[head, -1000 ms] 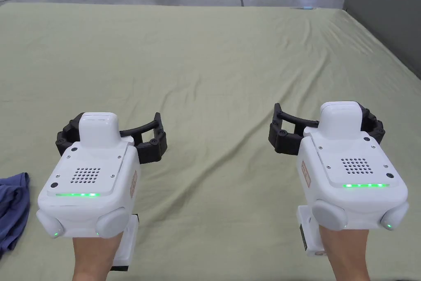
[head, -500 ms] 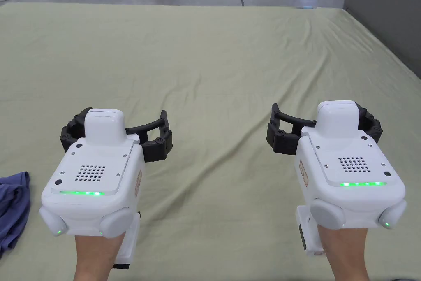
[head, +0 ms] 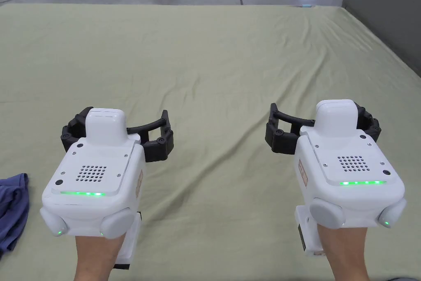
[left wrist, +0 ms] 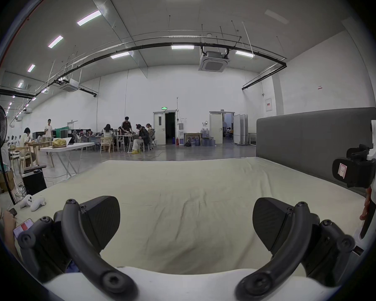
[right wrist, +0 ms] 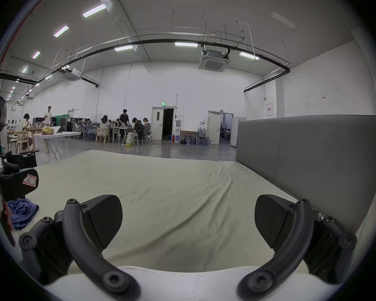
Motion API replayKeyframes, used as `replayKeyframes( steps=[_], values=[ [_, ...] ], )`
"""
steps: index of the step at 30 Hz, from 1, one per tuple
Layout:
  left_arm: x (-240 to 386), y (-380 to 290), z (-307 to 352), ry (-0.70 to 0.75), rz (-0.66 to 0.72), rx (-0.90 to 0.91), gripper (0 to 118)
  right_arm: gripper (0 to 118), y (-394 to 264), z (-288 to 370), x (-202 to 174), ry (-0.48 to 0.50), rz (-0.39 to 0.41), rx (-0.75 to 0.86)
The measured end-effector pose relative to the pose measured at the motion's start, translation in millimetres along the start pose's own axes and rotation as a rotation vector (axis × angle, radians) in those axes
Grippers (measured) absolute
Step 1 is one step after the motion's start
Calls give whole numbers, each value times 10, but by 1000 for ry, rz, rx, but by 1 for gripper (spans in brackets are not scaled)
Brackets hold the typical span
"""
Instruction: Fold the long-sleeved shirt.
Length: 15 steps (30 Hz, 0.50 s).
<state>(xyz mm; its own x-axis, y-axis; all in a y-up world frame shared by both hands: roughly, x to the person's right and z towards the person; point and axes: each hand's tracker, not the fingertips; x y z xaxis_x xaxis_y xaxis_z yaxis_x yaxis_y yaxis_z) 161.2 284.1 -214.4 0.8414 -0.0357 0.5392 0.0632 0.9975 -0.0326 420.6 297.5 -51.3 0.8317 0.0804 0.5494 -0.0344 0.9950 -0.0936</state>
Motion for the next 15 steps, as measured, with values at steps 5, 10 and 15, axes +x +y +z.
replayKeyframes(
  steps=[5, 10, 15],
  values=[
    [6, -5, -1, -3, 1, -2, 118, 118, -5, -1, -4, 4, 2, -5],
    [10, -13, -5, -4, -4, -2, 118, 118, 1, -1, -10, 2, 4, -3],
    [-6, -11, -10, -2, 3, -4, 118, 118, 1, 0, -13, 4, 1, -3]
  ],
)
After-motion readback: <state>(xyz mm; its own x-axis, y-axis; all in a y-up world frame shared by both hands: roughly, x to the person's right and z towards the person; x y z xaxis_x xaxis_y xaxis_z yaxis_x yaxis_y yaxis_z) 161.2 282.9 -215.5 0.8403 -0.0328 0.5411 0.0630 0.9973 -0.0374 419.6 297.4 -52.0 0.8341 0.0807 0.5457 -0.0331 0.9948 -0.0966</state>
